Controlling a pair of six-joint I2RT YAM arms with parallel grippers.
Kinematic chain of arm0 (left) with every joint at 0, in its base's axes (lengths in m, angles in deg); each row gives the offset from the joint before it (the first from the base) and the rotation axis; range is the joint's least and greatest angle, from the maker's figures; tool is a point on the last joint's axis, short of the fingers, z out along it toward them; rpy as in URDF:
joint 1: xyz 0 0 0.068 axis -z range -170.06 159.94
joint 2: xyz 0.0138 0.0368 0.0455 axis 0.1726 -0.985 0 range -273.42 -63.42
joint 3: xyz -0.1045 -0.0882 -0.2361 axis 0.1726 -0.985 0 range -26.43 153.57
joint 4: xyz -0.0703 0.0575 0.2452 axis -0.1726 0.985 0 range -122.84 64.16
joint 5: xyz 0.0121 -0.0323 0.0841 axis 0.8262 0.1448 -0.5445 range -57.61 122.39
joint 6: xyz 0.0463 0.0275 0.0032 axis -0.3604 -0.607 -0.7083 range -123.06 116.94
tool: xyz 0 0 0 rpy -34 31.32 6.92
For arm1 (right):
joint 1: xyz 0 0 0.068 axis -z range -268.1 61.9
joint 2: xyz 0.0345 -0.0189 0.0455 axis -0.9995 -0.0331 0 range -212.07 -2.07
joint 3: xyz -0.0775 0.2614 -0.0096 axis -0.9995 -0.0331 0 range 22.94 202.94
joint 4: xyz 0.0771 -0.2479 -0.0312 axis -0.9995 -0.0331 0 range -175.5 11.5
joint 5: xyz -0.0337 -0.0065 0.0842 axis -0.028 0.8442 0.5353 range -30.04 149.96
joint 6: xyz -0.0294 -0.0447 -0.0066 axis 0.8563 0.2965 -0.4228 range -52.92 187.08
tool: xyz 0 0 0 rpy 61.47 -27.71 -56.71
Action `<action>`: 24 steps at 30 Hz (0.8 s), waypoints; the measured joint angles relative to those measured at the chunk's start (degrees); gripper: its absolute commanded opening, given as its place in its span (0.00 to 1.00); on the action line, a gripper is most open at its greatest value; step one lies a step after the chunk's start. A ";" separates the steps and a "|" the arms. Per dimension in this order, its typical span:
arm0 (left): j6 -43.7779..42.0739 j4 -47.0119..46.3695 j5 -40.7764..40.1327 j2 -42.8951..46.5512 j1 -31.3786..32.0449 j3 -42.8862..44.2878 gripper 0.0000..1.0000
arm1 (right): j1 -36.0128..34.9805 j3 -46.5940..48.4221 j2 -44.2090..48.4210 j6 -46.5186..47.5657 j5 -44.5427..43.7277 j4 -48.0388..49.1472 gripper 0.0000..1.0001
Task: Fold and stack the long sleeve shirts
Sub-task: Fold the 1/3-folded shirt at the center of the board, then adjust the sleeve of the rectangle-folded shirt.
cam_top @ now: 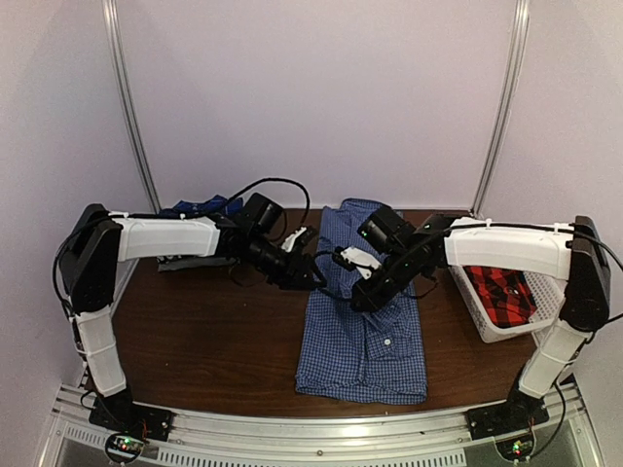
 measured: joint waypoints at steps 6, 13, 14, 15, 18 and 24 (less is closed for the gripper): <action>0.13 -0.94 0.20 -1.66 0.04 -1.64 0.49 | -1.22 -0.90 -0.07 -2.60 -1.22 1.75 0.56; 0.15 -1.64 0.57 -2.86 1.70 -3.06 0.50 | 0.85 -4.85 5.35 -6.27 -5.22 4.66 0.54; 0.17 -1.84 0.57 -3.06 2.08 -3.06 0.50 | 1.51 -5.90 6.25 -6.71 -5.31 5.07 0.51; 0.20 -2.08 0.55 -3.41 2.56 -3.06 0.50 | 1.99 -6.86 6.91 -7.13 -5.31 5.49 0.49; 0.44 -2.27 0.31 -4.81 3.72 -3.06 0.50 | 2.99 -9.64 7.63 -8.44 -4.90 6.69 0.47; 1.09 -2.27 -0.85 -7.37 4.90 -3.06 0.50 | 2.91 -16.06 8.11 -10.49 -2.86 9.27 0.50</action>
